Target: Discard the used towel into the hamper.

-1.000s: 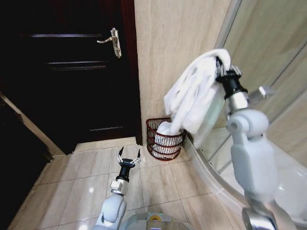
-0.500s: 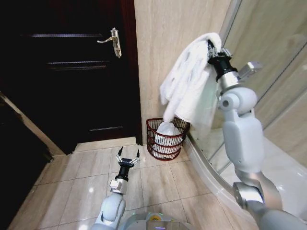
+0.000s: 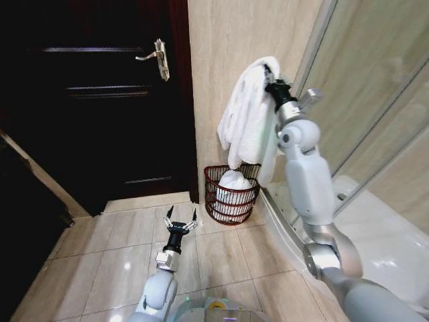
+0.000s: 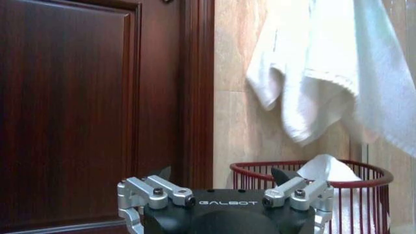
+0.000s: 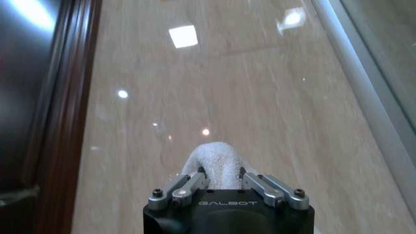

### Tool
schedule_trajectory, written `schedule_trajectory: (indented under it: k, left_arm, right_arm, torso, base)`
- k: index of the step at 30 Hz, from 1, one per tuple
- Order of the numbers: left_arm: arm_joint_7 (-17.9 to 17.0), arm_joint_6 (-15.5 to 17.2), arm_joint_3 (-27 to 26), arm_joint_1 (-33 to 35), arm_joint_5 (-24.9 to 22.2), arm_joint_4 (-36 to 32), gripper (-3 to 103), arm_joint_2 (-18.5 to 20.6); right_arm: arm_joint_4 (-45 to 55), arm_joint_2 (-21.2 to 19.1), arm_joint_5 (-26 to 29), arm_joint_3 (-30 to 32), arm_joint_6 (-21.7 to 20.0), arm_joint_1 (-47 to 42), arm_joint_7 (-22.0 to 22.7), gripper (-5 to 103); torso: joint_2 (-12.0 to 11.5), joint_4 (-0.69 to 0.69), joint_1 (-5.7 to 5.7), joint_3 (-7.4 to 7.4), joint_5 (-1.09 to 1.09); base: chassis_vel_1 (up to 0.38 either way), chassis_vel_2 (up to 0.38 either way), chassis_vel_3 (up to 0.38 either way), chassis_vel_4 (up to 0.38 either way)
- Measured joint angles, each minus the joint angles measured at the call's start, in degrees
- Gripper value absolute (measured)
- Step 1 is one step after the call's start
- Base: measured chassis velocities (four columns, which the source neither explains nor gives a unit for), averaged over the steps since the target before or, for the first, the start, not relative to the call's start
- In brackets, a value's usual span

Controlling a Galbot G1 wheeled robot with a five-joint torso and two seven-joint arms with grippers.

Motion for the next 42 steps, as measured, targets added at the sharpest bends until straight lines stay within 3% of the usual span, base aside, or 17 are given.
schedule_trajectory:
  k: [12, 25, 33, 42]
  left_arm:
    - [0.06, -0.36, 0.84, -0.59, 0.16, 0.62, 100, -0.02]
    - [0.17, -0.87, 0.75, -0.58, 0.12, 0.69, 100, 0.45]
    - [0.29, -0.87, 1.05, -0.65, 0.15, 0.66, 100, 0.31]
    - [0.32, -1.11, 0.99, -0.09, 0.32, 0.28, 100, 0.16]
  right_arm:
    - [-6.19, -0.79, -2.76, 4.25, 5.6, -7.9, -2.31, 15]
    - [-7.22, -0.05, -6.8, 3.42, 7.64, -15.17, -4.5, 15]
    - [-1.82, -2.2, -4.79, 1.87, 5.34, -10.16, -2.04, 15]
    - [1.34, -5.13, 0.93, -1.39, 0.78, 1.82, 0.02, 15]
  torso:
    - [0.0, -0.03, 0.0, 0.0, 0.03]
    - [0.0, -0.02, 0.0, 0.01, 0.03]
    - [0.0, -0.02, 0.0, 0.0, 0.01]
    - [0.0, -0.02, 0.0, 0.0, 0.01]
  base:
    - [0.0, 0.0, 0.0, 0.0]
    - [0.0, 0.0, 0.0, 0.0]
    - [0.0, 0.0, 0.0, 0.0]
    - [0.0, 0.0, 0.0, 0.0]
